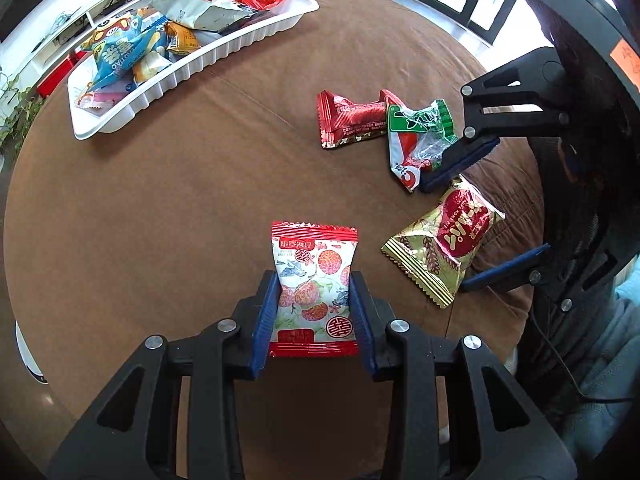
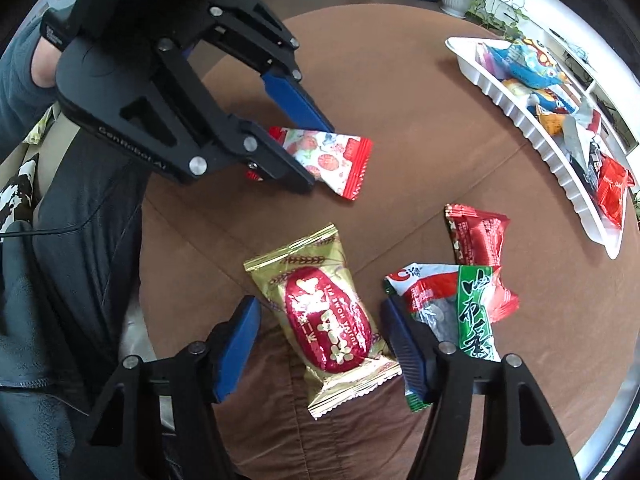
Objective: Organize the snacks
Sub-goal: 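Grasp the gold pie packet with the right tool, then carry the candy packet with left tool while right tool carries the gold packet to the tray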
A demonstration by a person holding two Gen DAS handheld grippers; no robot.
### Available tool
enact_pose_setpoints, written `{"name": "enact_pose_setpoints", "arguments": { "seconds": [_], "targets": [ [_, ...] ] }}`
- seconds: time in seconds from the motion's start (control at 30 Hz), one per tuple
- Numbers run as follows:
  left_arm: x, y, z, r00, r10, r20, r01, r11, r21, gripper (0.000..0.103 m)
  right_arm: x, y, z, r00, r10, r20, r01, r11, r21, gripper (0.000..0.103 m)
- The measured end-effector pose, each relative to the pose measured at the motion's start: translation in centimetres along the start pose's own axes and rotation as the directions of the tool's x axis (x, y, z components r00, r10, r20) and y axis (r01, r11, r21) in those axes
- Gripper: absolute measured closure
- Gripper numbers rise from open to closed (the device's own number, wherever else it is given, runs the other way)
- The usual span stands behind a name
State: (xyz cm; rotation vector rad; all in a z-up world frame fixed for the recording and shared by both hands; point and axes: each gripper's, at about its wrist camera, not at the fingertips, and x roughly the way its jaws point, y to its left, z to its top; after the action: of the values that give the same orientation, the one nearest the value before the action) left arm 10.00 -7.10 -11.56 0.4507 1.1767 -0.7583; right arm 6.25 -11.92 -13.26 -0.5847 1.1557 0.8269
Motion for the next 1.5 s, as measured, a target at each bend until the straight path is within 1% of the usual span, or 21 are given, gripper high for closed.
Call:
{"name": "enact_pose_setpoints", "arguments": {
  "seconds": [0.2,0.27,0.3,0.33,0.37,0.5,0.67,0.8,0.87,1.0,1.07,1.17,1.33,1.4,1.5],
  "targets": [
    [0.2,-0.1,0.2,1.000,0.009,-0.002,-0.009,1.000,-0.016,0.070,0.1,0.7,0.7,1.000,0.005,-0.016,-0.005,1.000,0.008,0.050],
    [0.3,-0.1,0.1,1.000,0.012,0.004,-0.012,1.000,-0.028,0.070,0.0,0.7,0.8,1.000,0.016,-0.013,-0.016,0.999,0.029,0.059],
    [0.2,-0.1,0.0,1.000,0.012,0.008,-0.012,0.999,-0.035,0.070,0.0,0.6,1.0,1.000,0.023,-0.011,-0.022,0.999,0.043,0.065],
    [0.2,0.0,-0.1,1.000,0.013,0.013,-0.012,0.999,-0.044,0.071,-0.1,0.6,1.2,1.000,0.029,-0.007,-0.028,0.998,0.055,0.069],
    [0.1,0.0,-0.2,1.000,0.014,0.017,-0.013,0.999,-0.049,0.071,-0.2,0.6,1.3,1.000,0.030,-0.004,-0.029,0.997,0.067,0.070],
    [-0.1,0.0,-0.9,0.999,0.008,0.040,-0.005,0.998,-0.069,0.072,-0.6,0.4,0.8,0.999,0.024,0.029,-0.028,0.991,0.130,0.070],
    [-0.8,0.6,-1.3,0.997,-0.002,0.076,0.011,0.993,-0.115,0.072,-1.9,-1.1,-0.7,0.990,0.046,0.135,-0.078,0.967,0.244,0.070],
    [-2.0,1.2,-1.7,0.993,-0.017,0.121,0.036,0.987,-0.158,0.072,-3.7,-2.3,-1.5,0.969,0.069,0.237,-0.145,0.936,0.321,0.070],
    [-2.4,1.6,-1.7,0.989,-0.030,0.147,0.057,0.982,-0.182,0.072,-4.6,-3.0,-1.6,0.954,0.075,0.289,-0.181,0.916,0.357,0.070],
    [-3.6,2.3,-1.2,0.978,-0.047,0.202,0.092,0.971,-0.221,0.072,-5.4,-3.7,-1.9,0.936,0.055,0.346,-0.208,0.883,0.422,0.070],
    [-4.5,2.8,-0.8,0.972,-0.054,0.230,0.110,0.965,-0.238,0.072,-5.9,-3.8,-2.7,0.929,0.035,0.368,-0.211,0.867,0.451,0.070],
    [-5.7,4.1,0.3,0.963,-0.045,0.267,0.118,0.957,-0.264,0.072,-7.1,-5.5,-3.1,0.914,0.003,0.405,-0.224,0.835,0.502,0.070],
    [-8.0,6.8,2.8,0.946,-0.007,0.325,0.108,0.949,-0.295,0.072,-9.5,-8.5,-2.8,0.901,-0.086,0.426,-0.193,0.799,0.570,0.070],
    [-8.9,8.1,4.3,0.936,0.012,0.351,0.103,0.946,-0.308,0.072,-10.4,-10.0,-2.5,0.894,-0.119,0.432,-0.182,0.784,0.593,0.070],
    [-10.1,10.3,6.5,0.923,0.047,0.383,0.092,0.937,-0.338,0.072,-11.3,-12.0,-1.8,0.890,-0.175,0.422,-0.146,0.767,0.625,0.070]
  ]
}}
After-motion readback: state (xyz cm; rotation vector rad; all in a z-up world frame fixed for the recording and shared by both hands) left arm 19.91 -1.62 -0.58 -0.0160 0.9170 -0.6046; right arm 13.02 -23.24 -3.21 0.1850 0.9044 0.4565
